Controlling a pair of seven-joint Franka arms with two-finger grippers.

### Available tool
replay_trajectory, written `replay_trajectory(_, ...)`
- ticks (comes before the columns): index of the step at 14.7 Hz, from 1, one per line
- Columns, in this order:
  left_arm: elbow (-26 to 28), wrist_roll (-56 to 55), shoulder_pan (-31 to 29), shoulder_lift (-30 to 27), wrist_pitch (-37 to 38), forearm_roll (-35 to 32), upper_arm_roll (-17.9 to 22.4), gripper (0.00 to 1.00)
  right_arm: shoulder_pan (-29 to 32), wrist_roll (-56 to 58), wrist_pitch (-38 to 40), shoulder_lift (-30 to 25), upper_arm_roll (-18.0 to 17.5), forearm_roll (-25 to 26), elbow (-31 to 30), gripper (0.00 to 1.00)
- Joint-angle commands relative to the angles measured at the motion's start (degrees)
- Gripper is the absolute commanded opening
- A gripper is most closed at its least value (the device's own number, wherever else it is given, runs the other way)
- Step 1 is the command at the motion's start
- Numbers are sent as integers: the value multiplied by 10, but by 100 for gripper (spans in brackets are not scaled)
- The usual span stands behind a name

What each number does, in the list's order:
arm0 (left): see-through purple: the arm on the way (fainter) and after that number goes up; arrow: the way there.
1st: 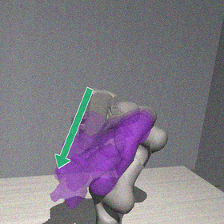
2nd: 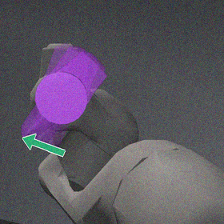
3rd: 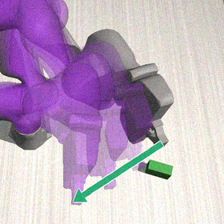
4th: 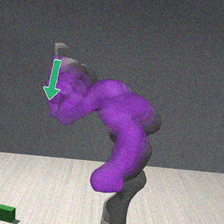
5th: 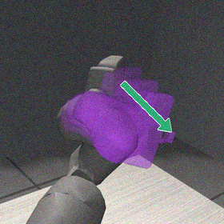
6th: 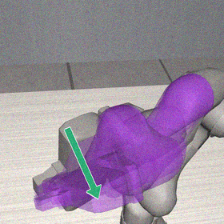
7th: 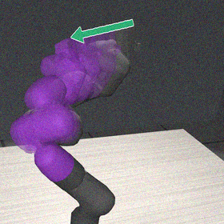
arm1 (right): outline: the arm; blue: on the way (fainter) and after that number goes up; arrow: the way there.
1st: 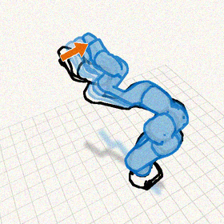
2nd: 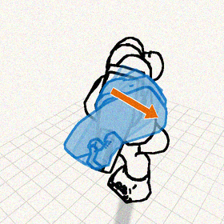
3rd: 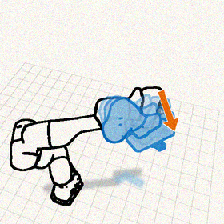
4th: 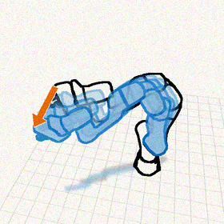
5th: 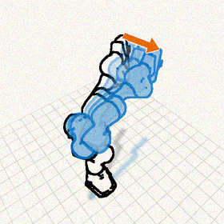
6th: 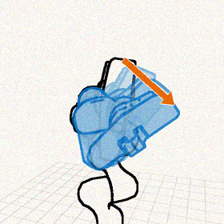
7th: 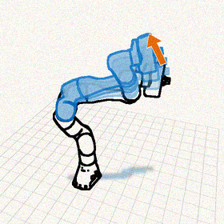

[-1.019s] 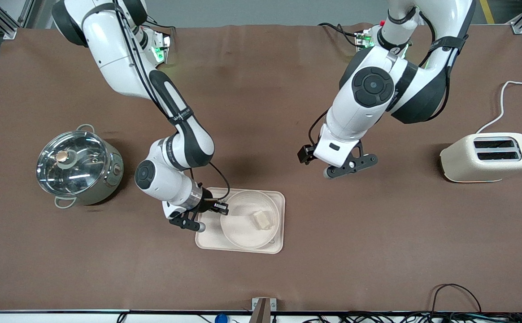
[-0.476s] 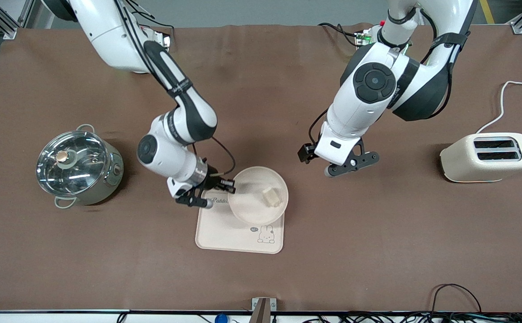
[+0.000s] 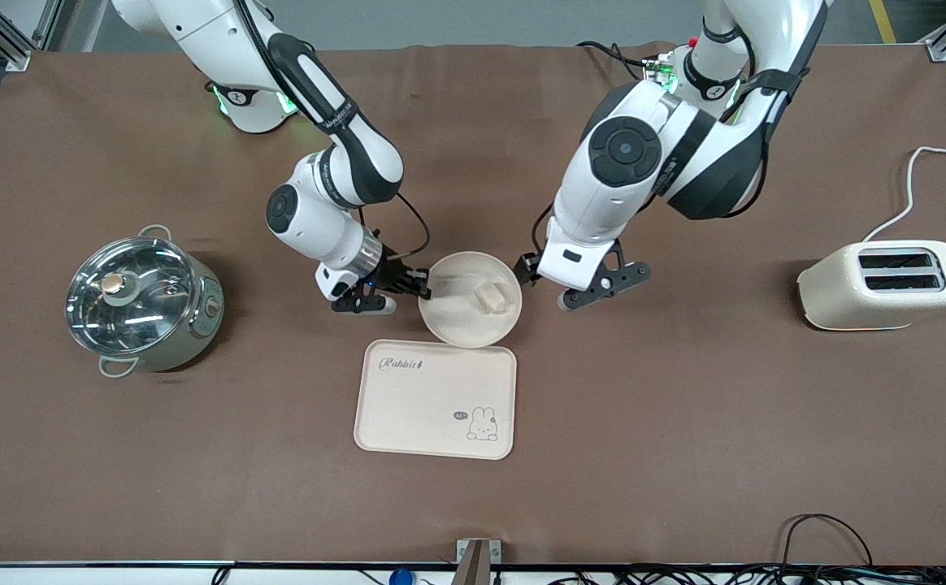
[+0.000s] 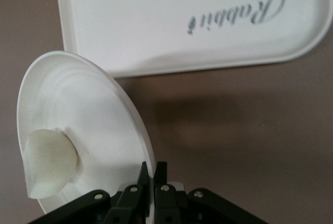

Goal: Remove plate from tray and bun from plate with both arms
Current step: 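Lift the plate off the tray with the right gripper, set it beside, then lower the left gripper onto the cream bun on the plate and grasp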

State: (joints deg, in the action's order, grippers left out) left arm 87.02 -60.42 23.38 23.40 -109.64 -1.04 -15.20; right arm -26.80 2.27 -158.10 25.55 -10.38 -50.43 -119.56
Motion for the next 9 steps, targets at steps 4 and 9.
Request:
replay_trajectory(4, 0, -71, 23, 36, -49, -3, -2, 100, 5, 161, -26, -25, -8, -130, -63, 0)
replay_trajectory(9, 0, -137, 56, 74, -94, -12, 0, 100, -11, 168, -41, -12, -8, -141, -64, 0)
